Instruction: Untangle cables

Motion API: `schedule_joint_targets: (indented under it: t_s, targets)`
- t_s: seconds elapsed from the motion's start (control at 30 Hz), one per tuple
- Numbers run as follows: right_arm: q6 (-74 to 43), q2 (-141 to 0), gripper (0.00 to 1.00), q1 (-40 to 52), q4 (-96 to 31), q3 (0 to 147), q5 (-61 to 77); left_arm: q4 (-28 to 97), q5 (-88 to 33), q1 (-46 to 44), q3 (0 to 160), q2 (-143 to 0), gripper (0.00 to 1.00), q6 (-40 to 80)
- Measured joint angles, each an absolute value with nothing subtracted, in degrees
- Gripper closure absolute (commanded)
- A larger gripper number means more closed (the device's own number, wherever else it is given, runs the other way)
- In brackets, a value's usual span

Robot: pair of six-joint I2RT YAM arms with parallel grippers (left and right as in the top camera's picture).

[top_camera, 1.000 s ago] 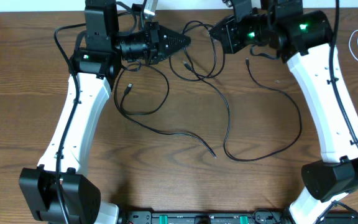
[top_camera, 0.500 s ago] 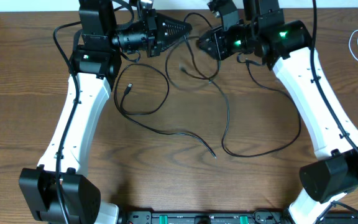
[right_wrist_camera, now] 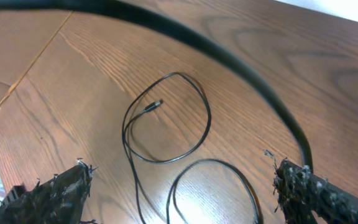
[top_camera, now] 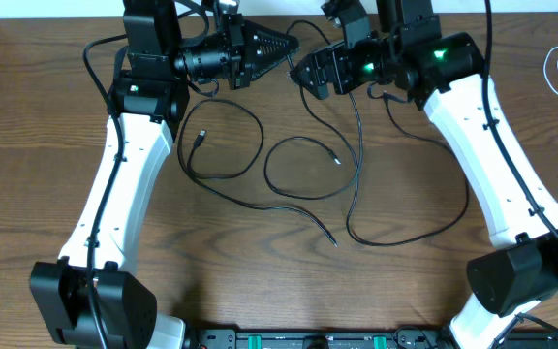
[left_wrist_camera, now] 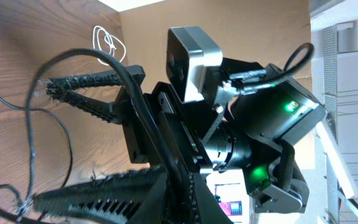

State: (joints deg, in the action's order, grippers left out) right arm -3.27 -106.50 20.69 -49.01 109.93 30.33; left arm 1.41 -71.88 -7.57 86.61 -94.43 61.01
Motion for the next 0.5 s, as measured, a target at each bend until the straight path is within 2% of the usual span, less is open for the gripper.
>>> schedule_joint_targets:
  t_s: [0.13, 0.27, 0.5]
  targets:
    - [-3.5, -106.4, 0.09, 18.5, -53.0, 109.9, 30.4, 1.4, -71.7, -7.6, 86.6, -94.4, 0.93, 59.2]
    - [-2.5, -105.8, 0.02, 15.9, -58.6, 109.9, 30.4, 1.4, -70.5, -7.6, 86.6, -94.4, 0.93, 55.7]
    - [1.3, -105.1, 0.02, 13.9, -65.4, 108.5, 28.4, 1.4, -67.0, -7.6, 86.6, -94.4, 0.93, 52.1]
